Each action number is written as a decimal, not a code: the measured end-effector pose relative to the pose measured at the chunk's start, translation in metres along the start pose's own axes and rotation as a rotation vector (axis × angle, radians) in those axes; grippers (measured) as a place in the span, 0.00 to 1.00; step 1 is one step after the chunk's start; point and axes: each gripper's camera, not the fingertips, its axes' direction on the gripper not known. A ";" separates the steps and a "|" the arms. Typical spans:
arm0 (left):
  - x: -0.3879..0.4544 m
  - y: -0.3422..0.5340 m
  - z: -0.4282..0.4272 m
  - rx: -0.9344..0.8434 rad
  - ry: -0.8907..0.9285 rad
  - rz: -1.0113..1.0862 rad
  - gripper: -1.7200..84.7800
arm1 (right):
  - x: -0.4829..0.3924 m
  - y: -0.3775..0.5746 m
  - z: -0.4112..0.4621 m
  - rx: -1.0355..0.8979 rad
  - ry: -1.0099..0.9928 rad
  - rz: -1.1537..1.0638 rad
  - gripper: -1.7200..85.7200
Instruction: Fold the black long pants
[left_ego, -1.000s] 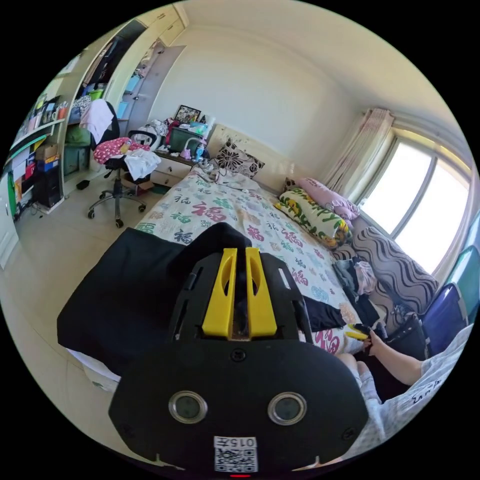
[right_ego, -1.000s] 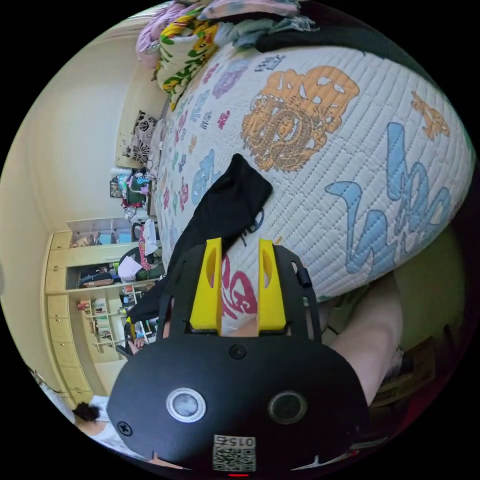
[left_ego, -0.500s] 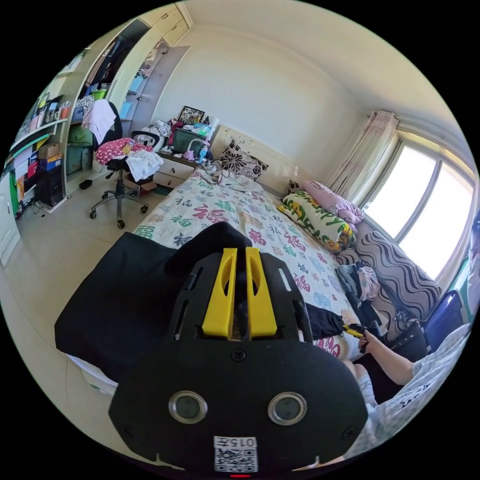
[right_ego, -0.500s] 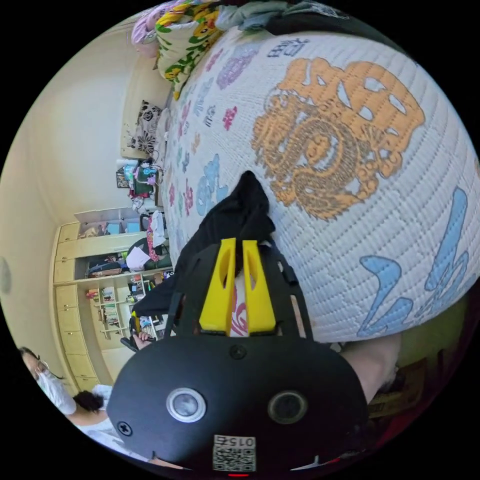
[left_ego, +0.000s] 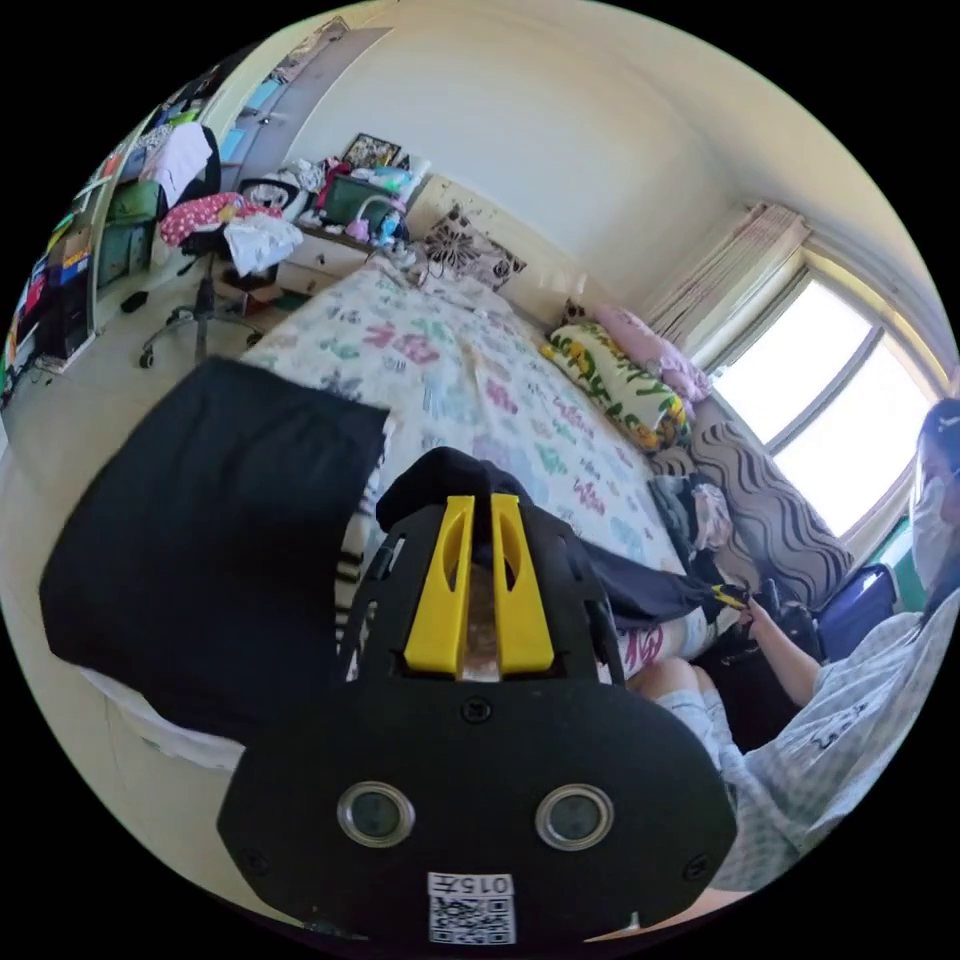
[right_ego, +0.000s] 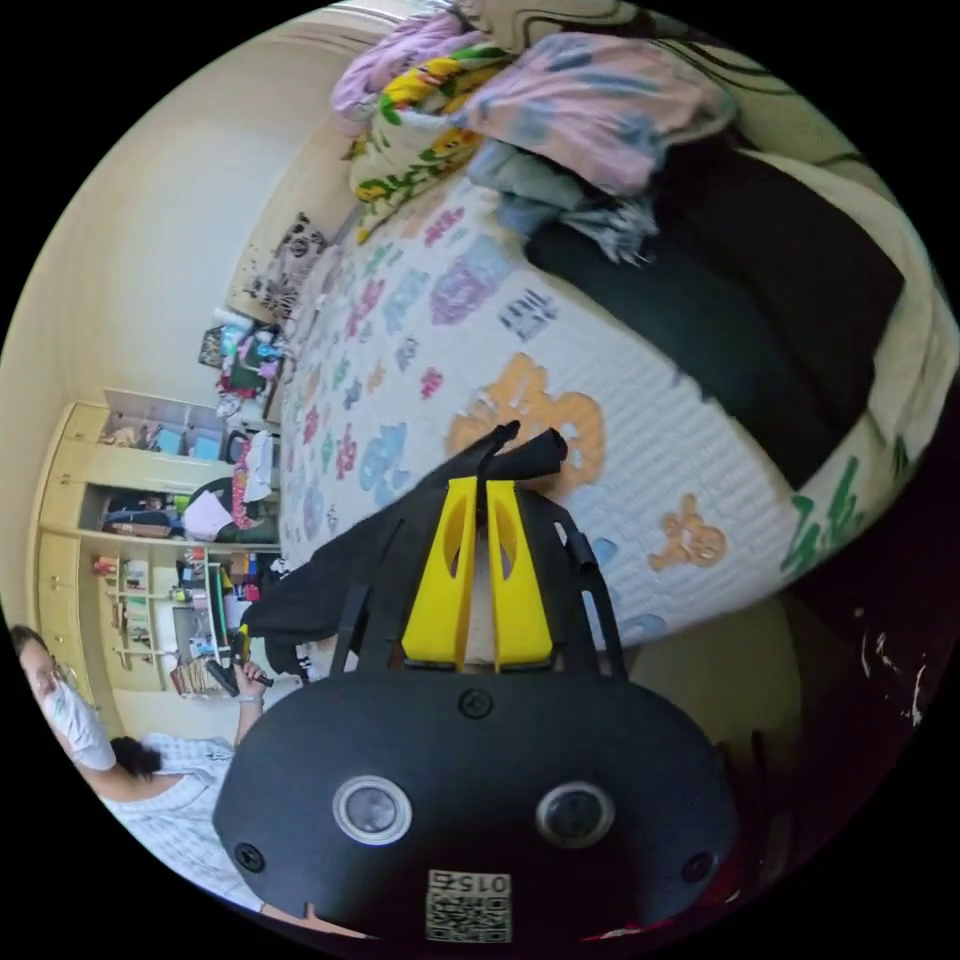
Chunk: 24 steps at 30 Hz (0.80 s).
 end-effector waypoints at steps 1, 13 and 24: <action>-0.011 0.009 0.010 -0.068 -0.041 -0.063 0.04 | 0.013 0.001 0.008 -0.048 -0.017 0.059 0.04; 0.007 -0.044 -0.007 -0.206 -0.338 0.077 0.13 | -0.023 -0.020 -0.018 0.002 0.042 0.034 0.13; 0.008 -0.100 0.134 -0.641 -0.225 0.089 0.17 | -0.103 -0.064 0.016 -0.234 0.227 -0.079 0.12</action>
